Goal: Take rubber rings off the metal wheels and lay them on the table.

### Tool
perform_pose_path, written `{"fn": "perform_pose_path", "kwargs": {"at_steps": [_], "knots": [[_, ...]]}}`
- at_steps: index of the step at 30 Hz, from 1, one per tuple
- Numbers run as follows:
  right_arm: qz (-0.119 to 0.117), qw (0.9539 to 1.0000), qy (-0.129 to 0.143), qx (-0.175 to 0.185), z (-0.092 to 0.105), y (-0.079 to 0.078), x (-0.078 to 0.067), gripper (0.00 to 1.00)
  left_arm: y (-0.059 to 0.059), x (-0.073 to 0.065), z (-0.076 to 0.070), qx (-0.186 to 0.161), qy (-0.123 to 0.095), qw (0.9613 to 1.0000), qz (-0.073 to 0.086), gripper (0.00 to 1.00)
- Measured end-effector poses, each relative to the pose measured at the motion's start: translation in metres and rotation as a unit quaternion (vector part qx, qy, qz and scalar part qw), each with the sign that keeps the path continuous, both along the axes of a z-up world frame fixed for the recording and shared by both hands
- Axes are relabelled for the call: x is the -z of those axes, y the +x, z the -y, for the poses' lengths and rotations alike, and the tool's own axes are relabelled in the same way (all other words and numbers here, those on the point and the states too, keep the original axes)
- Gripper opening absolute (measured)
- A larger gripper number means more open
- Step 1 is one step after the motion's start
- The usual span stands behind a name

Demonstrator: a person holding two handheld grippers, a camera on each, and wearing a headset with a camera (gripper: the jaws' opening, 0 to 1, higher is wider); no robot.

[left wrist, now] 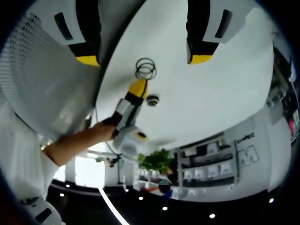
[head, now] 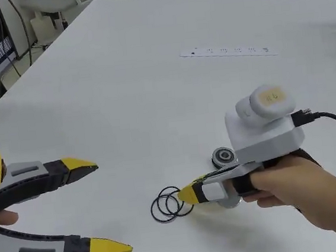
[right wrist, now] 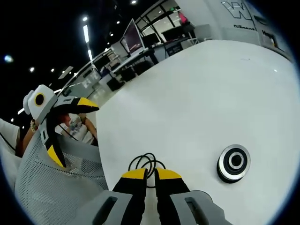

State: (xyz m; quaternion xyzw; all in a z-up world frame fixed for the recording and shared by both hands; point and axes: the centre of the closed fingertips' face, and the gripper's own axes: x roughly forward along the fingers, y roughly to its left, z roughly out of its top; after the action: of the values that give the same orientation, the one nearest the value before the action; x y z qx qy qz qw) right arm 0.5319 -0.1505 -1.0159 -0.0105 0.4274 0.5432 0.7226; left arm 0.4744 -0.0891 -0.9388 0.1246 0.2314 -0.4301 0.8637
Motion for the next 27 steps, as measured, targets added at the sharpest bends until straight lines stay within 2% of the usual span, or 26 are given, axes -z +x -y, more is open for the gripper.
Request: {"fn": "perform_pose_path", "kwargs": {"at_steps": [9,13,16,17,19,22,27], "knots": [[0.017,0.9998,-0.004,0.001,0.003,0.006,-0.002,0.08,-0.001,0.001,0.000,0.004,0.005,1.0000,-0.001,0.75],[0.029,0.9995,0.010,0.006,0.004,0.013,-0.013,0.09,-0.001,0.001,0.000,0.005,0.006,1.0000,0.000,0.75],[0.045,0.9982,0.036,0.016,0.002,0.020,-0.027,0.12,-0.001,0.000,0.000,0.004,0.006,1.0000,0.001,0.76],[0.046,0.9968,0.061,0.024,-0.002,0.023,-0.037,0.14,-0.001,-0.001,-0.001,0.004,0.006,1.0000,0.001,0.76],[0.047,0.9944,0.090,0.028,-0.004,0.026,-0.051,0.16,-0.001,-0.001,-0.001,0.005,0.007,1.0000,0.001,0.76],[0.065,0.9915,0.109,0.029,-0.004,0.030,-0.065,0.19,0.000,-0.002,-0.003,0.002,0.009,1.0000,0.003,0.77],[0.080,0.9857,0.145,0.032,-0.006,0.034,-0.090,0.26,0.002,-0.015,0.000,0.004,-0.013,0.9999,0.008,0.80]]}}
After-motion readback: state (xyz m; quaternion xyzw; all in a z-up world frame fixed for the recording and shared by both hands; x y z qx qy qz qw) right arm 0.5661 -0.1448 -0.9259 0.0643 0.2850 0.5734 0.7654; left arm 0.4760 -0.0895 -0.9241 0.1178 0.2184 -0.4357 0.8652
